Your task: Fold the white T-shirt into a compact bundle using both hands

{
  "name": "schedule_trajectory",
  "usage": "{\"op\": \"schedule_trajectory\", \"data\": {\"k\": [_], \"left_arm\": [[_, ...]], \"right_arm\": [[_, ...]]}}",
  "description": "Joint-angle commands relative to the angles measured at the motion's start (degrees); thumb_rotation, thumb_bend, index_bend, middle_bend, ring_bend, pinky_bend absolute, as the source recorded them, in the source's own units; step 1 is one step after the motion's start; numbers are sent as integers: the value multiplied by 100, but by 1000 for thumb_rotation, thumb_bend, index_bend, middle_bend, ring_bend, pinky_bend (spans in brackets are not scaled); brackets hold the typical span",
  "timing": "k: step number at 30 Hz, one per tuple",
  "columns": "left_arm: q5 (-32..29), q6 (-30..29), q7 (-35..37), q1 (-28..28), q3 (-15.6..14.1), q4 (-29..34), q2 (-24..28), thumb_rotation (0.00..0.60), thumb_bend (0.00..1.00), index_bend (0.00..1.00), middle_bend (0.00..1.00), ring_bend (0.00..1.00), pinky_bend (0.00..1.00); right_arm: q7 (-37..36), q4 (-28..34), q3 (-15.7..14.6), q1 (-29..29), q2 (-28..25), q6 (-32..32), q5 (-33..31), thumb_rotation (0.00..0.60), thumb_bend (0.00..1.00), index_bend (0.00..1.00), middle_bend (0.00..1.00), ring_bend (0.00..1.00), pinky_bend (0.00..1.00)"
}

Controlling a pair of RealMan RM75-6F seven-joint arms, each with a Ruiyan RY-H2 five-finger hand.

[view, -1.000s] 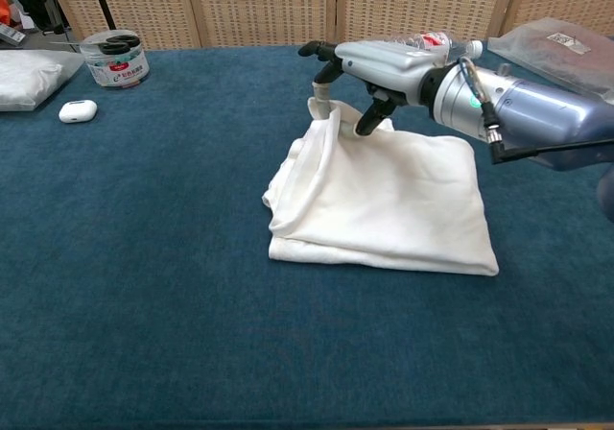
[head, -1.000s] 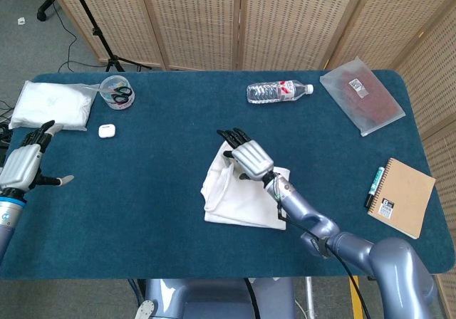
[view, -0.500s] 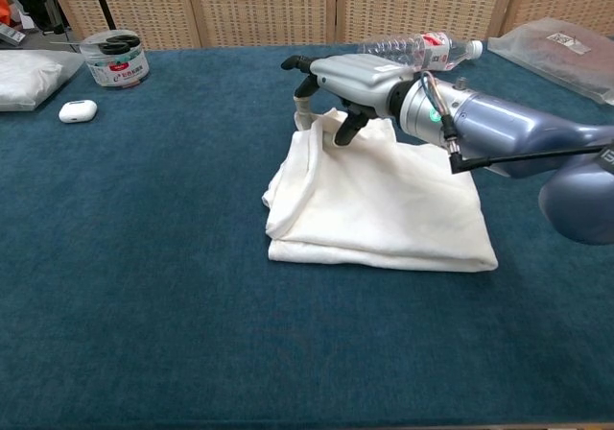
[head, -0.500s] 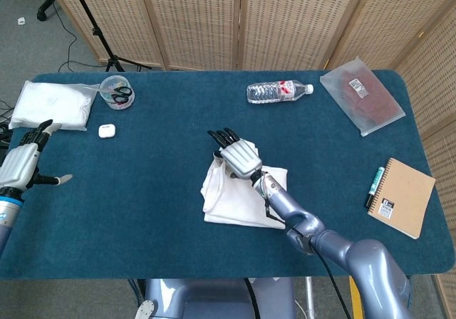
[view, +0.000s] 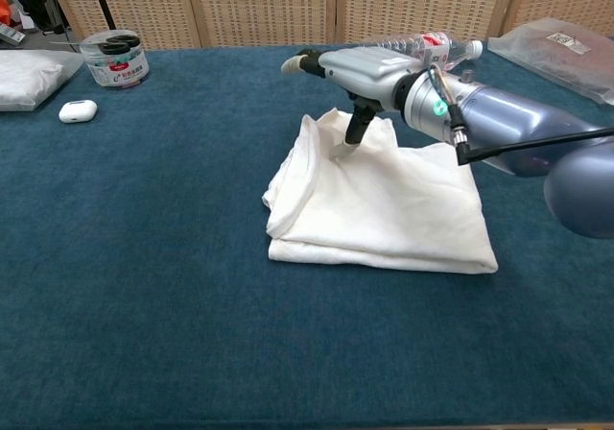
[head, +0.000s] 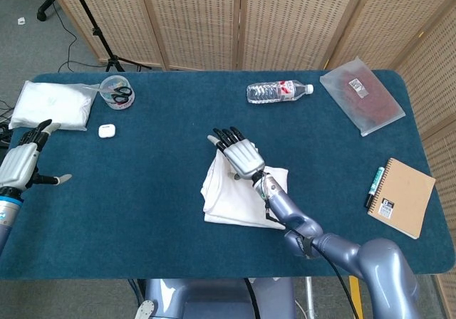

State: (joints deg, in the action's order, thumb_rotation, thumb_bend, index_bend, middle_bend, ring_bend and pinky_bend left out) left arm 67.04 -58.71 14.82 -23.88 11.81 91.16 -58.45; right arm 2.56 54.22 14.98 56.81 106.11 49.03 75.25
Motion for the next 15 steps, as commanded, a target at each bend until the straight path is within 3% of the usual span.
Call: {"op": "schedule_trajectory", "data": {"k": [1,6,10,15], "left_arm": [[0,-6,-11,1,-1,8,-2,600,0,0,0,0,0],[32,-14,-36,1,-17,43,-1,600,0,0,0,0,0],[46,-13,-36,2,-25,56,0,600,0,0,0,0,0],[-125,13,-110,23,1,187,107,600,0,0,0,0,0]], "right_arm": [[85,874,99,-292,-537,189,-165,600,155,0,0,0,0],[-1085,1897,-406,-630,-1434,3,425,600,442,0,0,0,0],[-1758,2115,-824,-804,-1853,193,1058,600,548,0,0,0,0],[-2066,2175,-1363,-1007,-2159,507,1702,600,683,27,0,0,0]]}}
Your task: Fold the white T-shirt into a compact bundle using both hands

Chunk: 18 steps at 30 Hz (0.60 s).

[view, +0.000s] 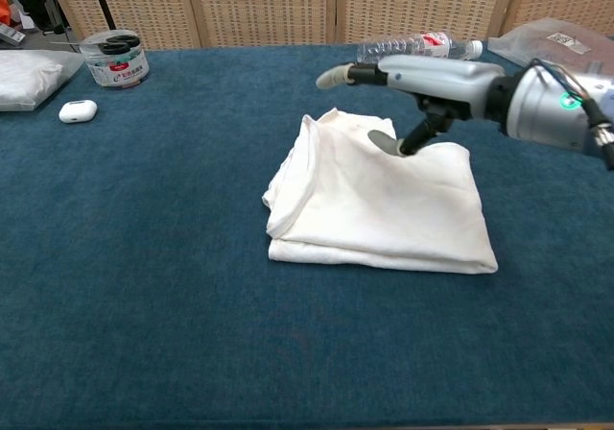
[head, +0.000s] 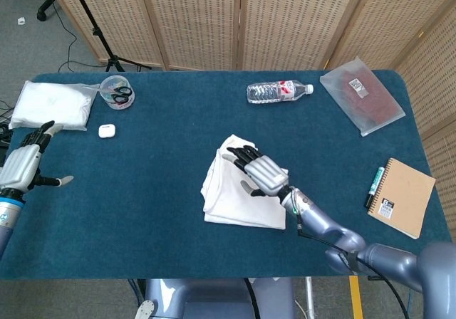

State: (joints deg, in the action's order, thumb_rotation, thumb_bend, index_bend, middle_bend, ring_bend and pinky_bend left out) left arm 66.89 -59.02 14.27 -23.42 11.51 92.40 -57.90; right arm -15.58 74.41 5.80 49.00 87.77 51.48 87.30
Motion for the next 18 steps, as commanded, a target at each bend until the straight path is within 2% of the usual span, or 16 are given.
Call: {"op": "schedule_trajectory", "data": {"k": [1,3,7,18], "left_arm": [[-110,41,-69,-17,22,67,52,600,0,0,0,0,0],[-69,43,-71,-19,7,61,44,600,0,0,0,0,0],[7,26,-37,-20,-4,12,20,600,0,0,0,0,0],[81,-18,31,-13,-5,-69,-24,600,0,0,0,0,0]], "right_arm": [[-266,133,-535,-254,-350,298,586,600,704,40,0,0,0],[-229,30,-725,-322,-360,346,742,600,733,53,0,0,0],[-276,-167,-872,-343,-225,326,853,600,774,72,0,0,0],[-53,-395,-728,-90,263,254,956,600,827,88,0,0,0]]}}
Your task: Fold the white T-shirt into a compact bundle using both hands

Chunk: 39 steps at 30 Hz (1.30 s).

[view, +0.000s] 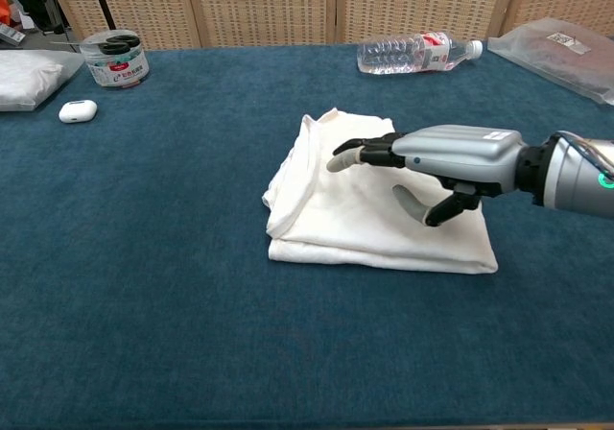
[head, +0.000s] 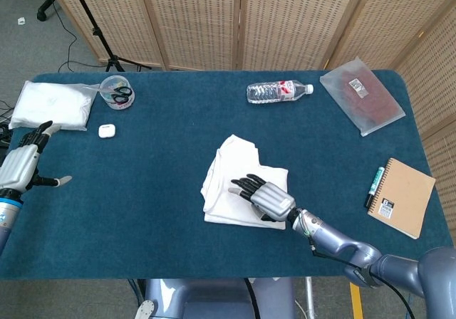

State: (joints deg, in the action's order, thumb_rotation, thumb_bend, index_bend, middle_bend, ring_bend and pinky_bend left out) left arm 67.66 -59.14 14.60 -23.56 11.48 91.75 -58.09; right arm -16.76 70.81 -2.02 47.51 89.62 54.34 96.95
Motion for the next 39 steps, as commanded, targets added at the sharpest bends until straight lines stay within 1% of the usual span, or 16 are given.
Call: {"op": "schedule_trajectory", "data": {"k": [1,5,11,22,28,32,34,37,38,39], "left_arm": [[6,-1,1,-2,-1,-8,-8,600,0,0,0,0,0],[20,3,12,-5,-4,-13,-14,600,0,0,0,0,0],[42,-6,48,0,-4,-23,-10,600,0,0,0,0,0],[66,-12,86,6,-7,-28,-2,600,0,0,0,0,0],[68,-8,90,6,-11,-29,-4,600,0,0,0,0,0],[66,-20,97,13,-8,-31,4,600,0,0,0,0,0],[56,-20,109,13,-1,-42,6,600,0,0,0,0,0],[61,-25,110,17,-3,-45,8,600,0,0,0,0,0],[64,-27,112,18,-4,-42,9,600,0,0,0,0,0],[74,-35,109,21,-6,-39,12,600,0,0,0,0,0]], "right_arm": [[98,-49,82,88,116,-46,-13,600,827,89,0,0,0],[159,-147,152,213,296,-230,-101,600,827,91,0,0,0],[238,-399,106,333,617,-388,-88,600,827,93,0,0,0],[734,-725,41,392,1084,-370,-11,600,827,96,0,0,0],[1046,-765,-26,411,1197,-259,125,600,827,96,0,0,0],[1078,-645,74,346,1142,-37,66,600,827,96,0,0,0],[1042,-469,158,316,982,268,130,600,827,96,0,0,0],[1094,-253,238,280,754,566,206,600,825,96,0,0,0],[1121,-184,265,267,682,640,217,600,798,93,0,0,0],[1184,-36,323,229,521,806,236,600,717,82,0,0,0]]}}
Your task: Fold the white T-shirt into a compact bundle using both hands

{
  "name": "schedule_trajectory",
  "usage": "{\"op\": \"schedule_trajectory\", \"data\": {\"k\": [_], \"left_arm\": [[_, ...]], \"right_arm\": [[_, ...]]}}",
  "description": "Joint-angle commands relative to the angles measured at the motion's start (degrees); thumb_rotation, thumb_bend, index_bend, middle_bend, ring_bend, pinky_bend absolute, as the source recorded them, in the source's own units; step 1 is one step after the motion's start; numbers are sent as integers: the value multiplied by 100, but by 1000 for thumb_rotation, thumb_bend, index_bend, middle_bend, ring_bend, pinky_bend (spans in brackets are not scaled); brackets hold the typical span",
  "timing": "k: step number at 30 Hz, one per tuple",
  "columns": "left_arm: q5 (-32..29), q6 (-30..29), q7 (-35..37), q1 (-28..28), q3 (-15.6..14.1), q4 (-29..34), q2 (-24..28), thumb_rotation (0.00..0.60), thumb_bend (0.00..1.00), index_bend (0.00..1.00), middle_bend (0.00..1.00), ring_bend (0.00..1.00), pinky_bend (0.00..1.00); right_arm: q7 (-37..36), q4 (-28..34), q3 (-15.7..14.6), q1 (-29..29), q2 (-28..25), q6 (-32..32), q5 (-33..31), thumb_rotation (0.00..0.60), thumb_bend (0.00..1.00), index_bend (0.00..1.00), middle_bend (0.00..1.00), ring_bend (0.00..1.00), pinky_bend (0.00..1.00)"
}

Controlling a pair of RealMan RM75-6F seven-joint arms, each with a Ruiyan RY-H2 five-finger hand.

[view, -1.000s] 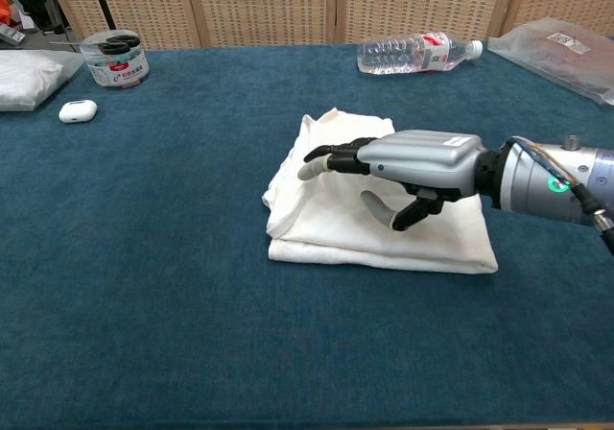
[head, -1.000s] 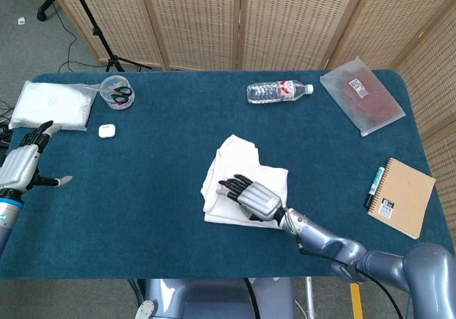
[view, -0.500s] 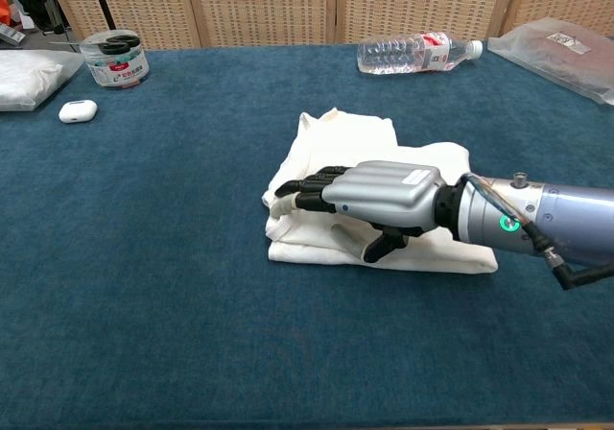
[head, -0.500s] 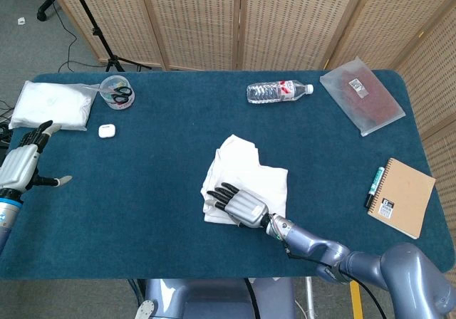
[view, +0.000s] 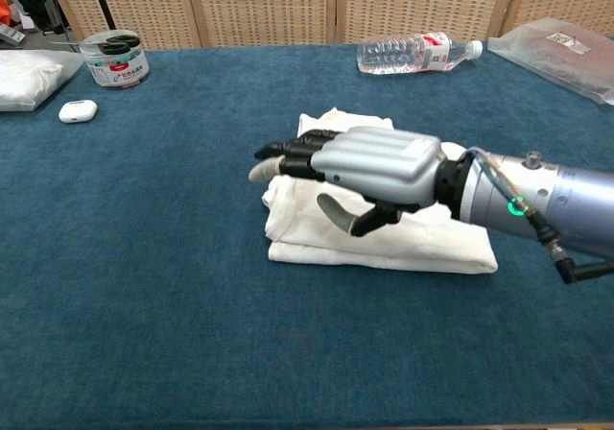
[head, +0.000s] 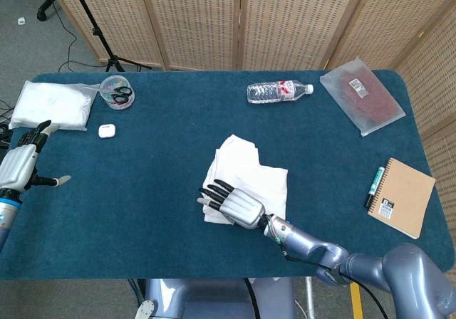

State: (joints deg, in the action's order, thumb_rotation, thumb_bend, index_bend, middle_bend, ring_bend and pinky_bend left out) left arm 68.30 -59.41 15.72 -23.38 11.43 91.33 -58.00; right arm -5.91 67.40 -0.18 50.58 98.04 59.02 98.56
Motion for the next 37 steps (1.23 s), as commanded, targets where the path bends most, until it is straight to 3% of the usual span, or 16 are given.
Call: {"op": "schedule_trajectory", "data": {"k": [1,3,5,6,11,18,26,37], "left_arm": [[15,-14,-6,5,-4,6,3,600,0,0,0,0,0],[43,-67,-36,22,-10,15,5,600,0,0,0,0,0],[76,-229,-186,71,-27,23,-22,600,0,0,0,0,0],[87,-306,-261,96,-36,32,-41,600,0,0,0,0,0],[180,-810,-636,293,-101,88,-159,600,0,0,0,0,0],[276,-1469,-1131,620,-244,8,-439,600,0,0,0,0,0],[529,-1988,-1253,1002,-451,111,-574,600,0,0,0,0,0],[840,-2257,-1202,1225,-538,214,-464,600,0,0,0,0,0]], "right_arm": [[140,382,171,-107,-406,426,75,600,631,70,0,0,0],[342,608,319,-295,-733,800,-13,600,267,23,0,0,0],[500,1060,372,-643,-1207,1112,-264,600,55,2,0,0,0],[517,1226,385,-778,-1375,1188,-400,600,8,0,0,0,0],[506,1735,352,-1588,-2000,1648,-1131,600,0,0,0,0,0],[364,1856,221,-2618,-2338,2119,-2003,600,0,0,0,0,0],[742,1852,106,-3391,-2290,2890,-1974,600,0,0,0,0,0],[1037,2035,231,-3735,-2385,3195,-1753,600,0,0,0,0,0]]}}
